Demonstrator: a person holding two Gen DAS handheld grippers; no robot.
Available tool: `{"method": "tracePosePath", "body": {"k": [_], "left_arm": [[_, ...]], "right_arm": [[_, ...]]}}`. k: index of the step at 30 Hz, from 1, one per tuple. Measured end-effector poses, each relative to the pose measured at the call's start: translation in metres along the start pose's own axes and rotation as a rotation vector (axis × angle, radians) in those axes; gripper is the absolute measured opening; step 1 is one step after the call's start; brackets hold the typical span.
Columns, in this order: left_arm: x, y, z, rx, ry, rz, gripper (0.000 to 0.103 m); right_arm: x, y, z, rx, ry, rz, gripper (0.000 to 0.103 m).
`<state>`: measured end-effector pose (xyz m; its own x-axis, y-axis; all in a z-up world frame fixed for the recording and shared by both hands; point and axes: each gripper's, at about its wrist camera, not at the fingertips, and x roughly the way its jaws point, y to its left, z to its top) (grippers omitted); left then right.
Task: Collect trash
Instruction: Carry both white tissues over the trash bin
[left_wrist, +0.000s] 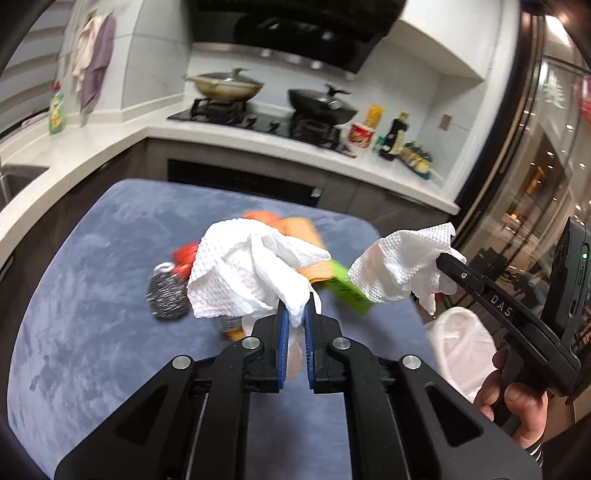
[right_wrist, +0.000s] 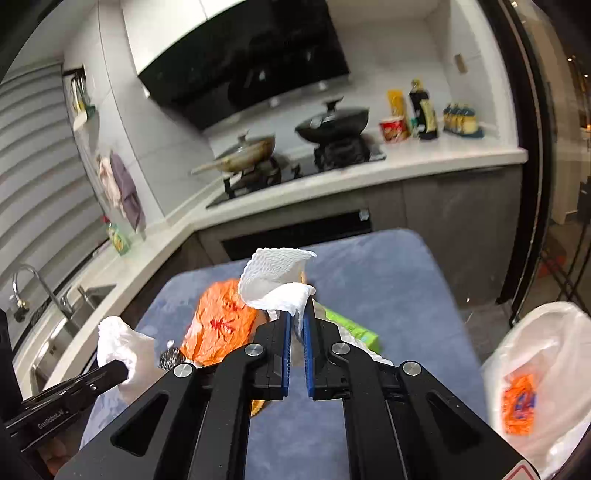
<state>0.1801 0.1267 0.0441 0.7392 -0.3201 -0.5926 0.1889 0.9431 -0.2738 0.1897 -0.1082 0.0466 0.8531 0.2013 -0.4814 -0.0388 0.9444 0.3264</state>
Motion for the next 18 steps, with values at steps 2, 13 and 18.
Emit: {"method": "tracePosePath", "body": {"k": [2, 13, 18], "left_arm": [[-0.006, -0.017, 0.001, 0.019, -0.012, -0.027, 0.007], [-0.019, -0.115, -0.01, 0.138, -0.028, -0.162, 0.007], [-0.013, -0.156, -0.02, 0.184, -0.005, -0.218, 0.007]], "right_arm": [[-0.02, -0.011, 0.005, 0.008, -0.03, -0.015, 0.006], [-0.109, -0.077, 0.013, 0.063, -0.136, -0.132, 0.006], [-0.139, -0.11, 0.01, 0.092, -0.158, -0.192, 0.006]]}}
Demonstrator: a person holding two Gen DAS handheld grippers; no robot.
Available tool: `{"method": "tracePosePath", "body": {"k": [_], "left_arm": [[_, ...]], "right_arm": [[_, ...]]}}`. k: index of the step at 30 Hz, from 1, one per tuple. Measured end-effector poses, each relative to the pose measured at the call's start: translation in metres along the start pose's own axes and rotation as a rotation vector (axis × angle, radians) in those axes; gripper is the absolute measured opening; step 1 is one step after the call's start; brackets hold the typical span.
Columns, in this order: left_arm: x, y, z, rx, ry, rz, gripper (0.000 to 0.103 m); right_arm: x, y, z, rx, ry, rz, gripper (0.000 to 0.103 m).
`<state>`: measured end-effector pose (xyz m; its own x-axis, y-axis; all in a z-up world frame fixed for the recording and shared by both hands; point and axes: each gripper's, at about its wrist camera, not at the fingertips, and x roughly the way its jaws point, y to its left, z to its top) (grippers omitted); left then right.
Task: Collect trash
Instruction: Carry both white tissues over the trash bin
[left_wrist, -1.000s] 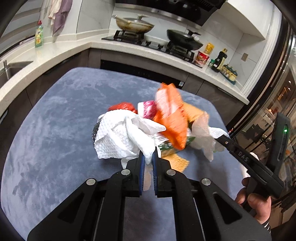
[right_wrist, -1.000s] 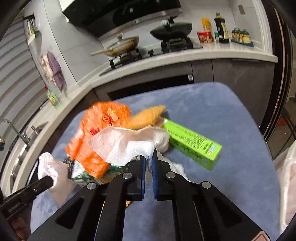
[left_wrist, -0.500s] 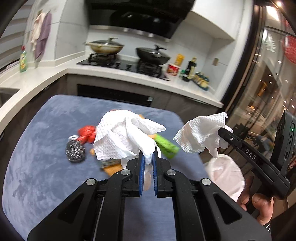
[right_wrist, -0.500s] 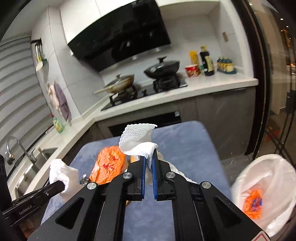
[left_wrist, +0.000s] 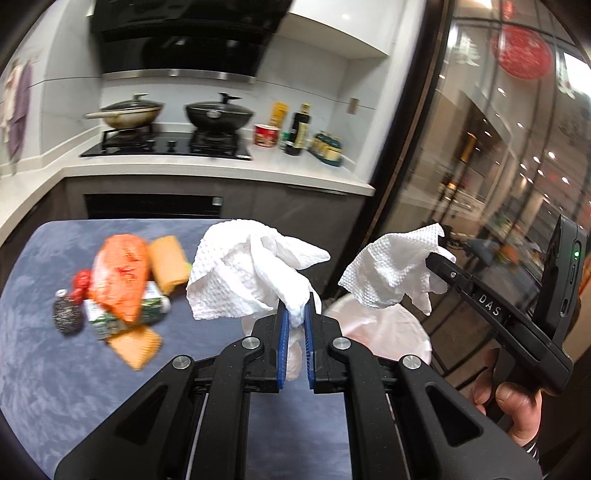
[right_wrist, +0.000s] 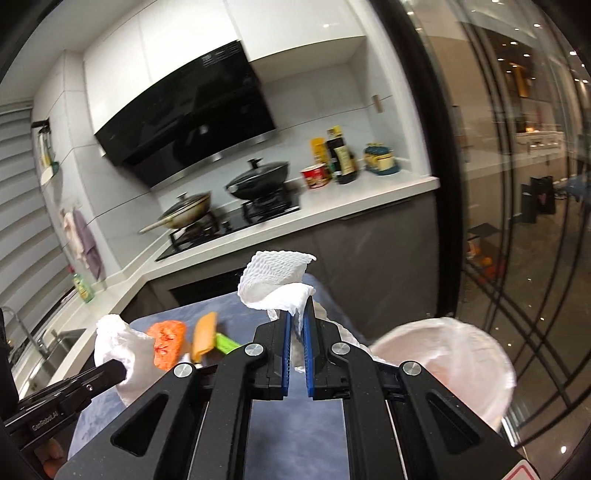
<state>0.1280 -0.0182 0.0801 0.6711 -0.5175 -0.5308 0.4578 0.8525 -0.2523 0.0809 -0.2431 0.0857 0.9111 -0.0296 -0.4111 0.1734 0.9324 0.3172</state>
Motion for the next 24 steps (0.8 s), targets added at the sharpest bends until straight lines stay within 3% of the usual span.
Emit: {"method": "tracePosePath", "body": {"k": [15, 24], "left_arm": [[0.061, -0.107, -0.02, 0.141, 0.11, -0.159, 0.008], [0.097, -0.134, -0.034, 0.176, 0.18, -0.183, 0.008]], "right_arm": [[-0.025, -0.11, -0.012, 0.09, 0.031, -0.151, 0.006], [-0.019, -0.145, -0.023, 0.125, 0.065, -0.181, 0.006]]}}
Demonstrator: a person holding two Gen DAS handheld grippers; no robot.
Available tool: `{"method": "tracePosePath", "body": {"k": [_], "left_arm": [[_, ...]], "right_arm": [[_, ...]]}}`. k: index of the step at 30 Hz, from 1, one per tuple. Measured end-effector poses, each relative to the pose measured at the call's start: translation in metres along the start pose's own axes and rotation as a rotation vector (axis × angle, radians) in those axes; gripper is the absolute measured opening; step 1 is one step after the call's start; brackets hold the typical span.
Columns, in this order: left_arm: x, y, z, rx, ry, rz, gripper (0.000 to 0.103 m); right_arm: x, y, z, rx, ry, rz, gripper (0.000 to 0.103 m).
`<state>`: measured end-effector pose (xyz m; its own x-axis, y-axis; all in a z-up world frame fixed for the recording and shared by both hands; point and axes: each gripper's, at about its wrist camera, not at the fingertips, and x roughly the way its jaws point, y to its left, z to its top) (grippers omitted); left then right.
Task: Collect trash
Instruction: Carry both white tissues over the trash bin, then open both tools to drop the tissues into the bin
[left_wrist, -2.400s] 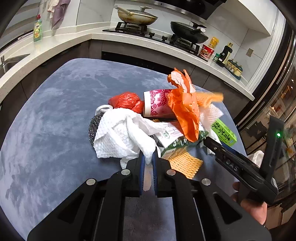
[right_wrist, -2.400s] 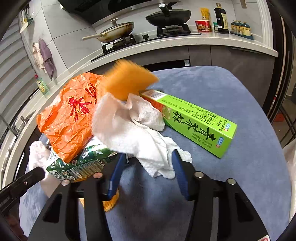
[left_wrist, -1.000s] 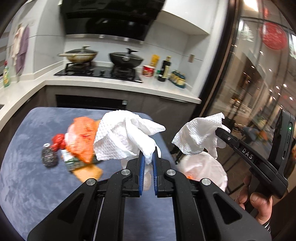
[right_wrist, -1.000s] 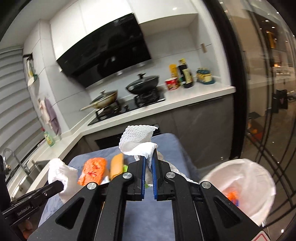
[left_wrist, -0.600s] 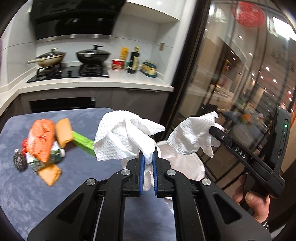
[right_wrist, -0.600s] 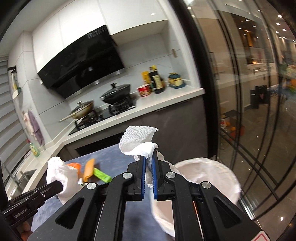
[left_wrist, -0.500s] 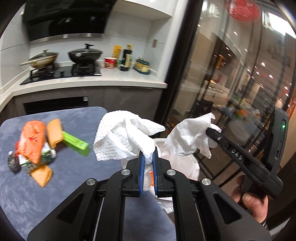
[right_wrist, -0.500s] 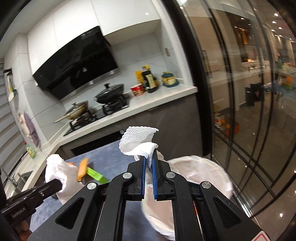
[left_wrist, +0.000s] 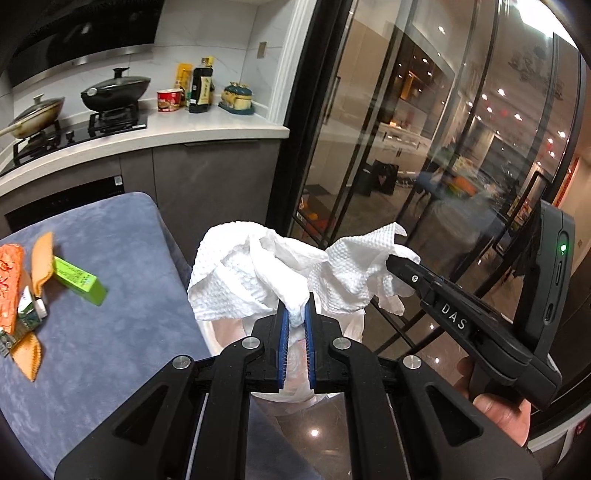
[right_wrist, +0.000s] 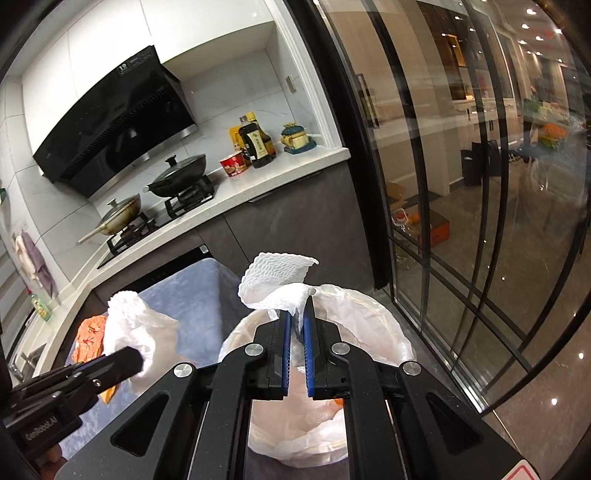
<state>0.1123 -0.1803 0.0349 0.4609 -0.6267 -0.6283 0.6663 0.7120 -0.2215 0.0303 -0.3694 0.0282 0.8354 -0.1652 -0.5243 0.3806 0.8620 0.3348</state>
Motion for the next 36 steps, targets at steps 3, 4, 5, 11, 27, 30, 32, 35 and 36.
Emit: {"method": "tracePosePath", "body": {"k": [3, 4, 5, 11, 27, 30, 32, 35, 36], "left_arm": [[0.007, -0.001, 0.0, 0.003, 0.011, 0.003, 0.008], [0.011, -0.002, 0.0, 0.003, 0.015, 0.004, 0.008], [0.013, -0.002, 0.001, 0.005, 0.018, 0.005, 0.008], [0.027, -0.001, 0.003, 0.01, 0.038, 0.016, 0.008], [0.035, -0.007, 0.006, 0.016, 0.017, 0.045, 0.045], [0.034, -0.006, 0.007, 0.02, 0.013, 0.053, 0.046], [0.034, -0.004, 0.007, 0.016, 0.012, 0.054, 0.047], [0.032, -0.002, 0.007, 0.01, 0.01, 0.056, 0.047], [0.032, -0.001, 0.007, 0.009, 0.009, 0.057, 0.047]], "right_arm": [[0.004, -0.005, -0.001, 0.008, 0.008, -0.001, 0.006], [0.004, -0.006, -0.001, 0.009, 0.01, -0.001, 0.006], [0.007, -0.007, -0.001, 0.008, 0.013, -0.001, 0.006], [0.015, -0.006, -0.001, 0.011, 0.026, 0.0, 0.006], [0.021, -0.006, 0.003, 0.024, 0.014, -0.005, 0.027], [0.018, -0.004, 0.003, 0.024, 0.008, -0.004, 0.03], [0.017, -0.003, 0.003, 0.022, 0.005, -0.005, 0.034], [0.016, -0.003, 0.003, 0.023, 0.0, -0.006, 0.036], [0.015, -0.002, 0.003, 0.023, -0.001, -0.005, 0.036]]}}
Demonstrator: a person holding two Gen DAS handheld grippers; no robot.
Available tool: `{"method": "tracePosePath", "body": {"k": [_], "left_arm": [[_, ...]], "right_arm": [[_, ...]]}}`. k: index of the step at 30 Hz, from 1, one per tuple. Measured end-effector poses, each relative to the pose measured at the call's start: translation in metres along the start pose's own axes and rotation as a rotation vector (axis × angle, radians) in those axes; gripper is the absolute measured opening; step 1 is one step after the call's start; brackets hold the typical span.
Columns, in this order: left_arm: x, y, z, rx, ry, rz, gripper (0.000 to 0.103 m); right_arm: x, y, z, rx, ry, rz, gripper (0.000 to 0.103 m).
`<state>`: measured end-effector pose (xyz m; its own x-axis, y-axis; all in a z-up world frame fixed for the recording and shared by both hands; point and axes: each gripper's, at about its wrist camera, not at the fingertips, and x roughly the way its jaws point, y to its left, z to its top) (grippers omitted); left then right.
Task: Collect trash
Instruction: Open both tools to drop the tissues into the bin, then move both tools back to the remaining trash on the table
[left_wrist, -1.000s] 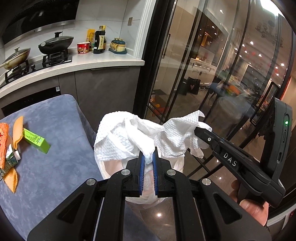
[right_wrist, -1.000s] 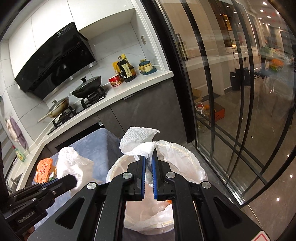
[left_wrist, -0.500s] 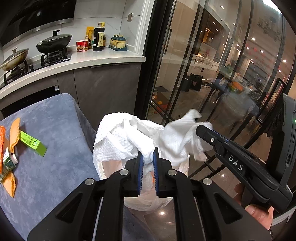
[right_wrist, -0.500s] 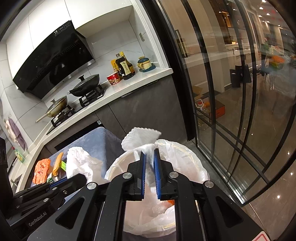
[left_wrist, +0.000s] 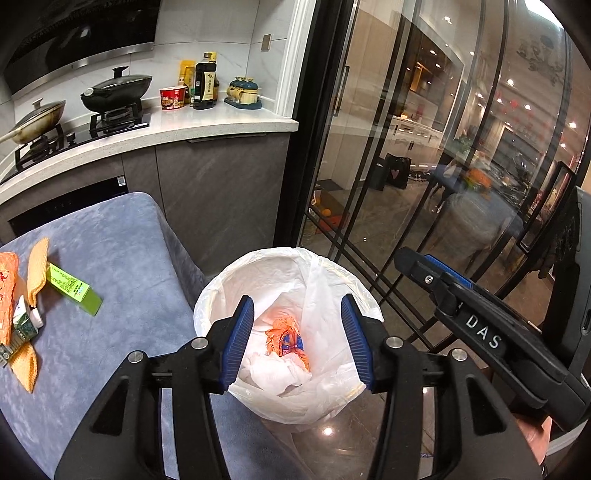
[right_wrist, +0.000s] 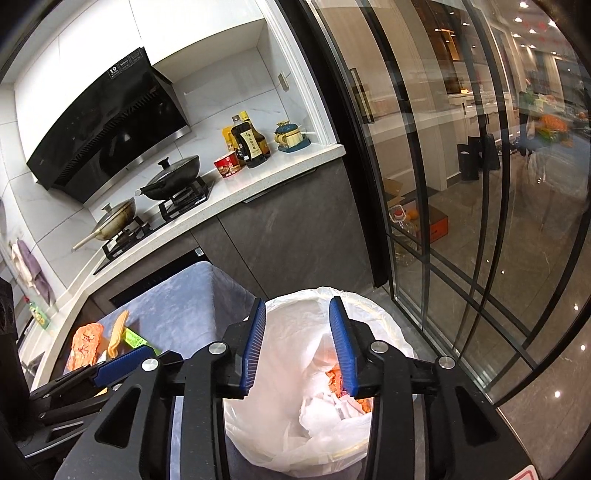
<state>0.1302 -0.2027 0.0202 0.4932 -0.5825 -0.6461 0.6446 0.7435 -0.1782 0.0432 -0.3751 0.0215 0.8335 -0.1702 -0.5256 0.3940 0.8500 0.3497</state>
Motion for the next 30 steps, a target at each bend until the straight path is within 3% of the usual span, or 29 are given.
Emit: {"method": "tracePosePath", "body": {"k": [8, 16, 30], "left_arm": [[-0.013, 0.01, 0.001, -0.02, -0.025, 0.017, 0.047], [-0.04, 0.037, -0.002, -0.069, -0.071, 0.061, 0.059], [-0.099, 0.125, -0.018, -0.202, -0.138, 0.179, 0.07]], "right_arm": [[-0.003, 0.006, 0.0, -0.009, -0.011, -0.002, 0.045], [-0.008, 0.028, -0.004, -0.035, -0.018, 0.01, 0.057], [-0.006, 0.106, -0.024, -0.122, 0.006, 0.084, 0.062]]}}
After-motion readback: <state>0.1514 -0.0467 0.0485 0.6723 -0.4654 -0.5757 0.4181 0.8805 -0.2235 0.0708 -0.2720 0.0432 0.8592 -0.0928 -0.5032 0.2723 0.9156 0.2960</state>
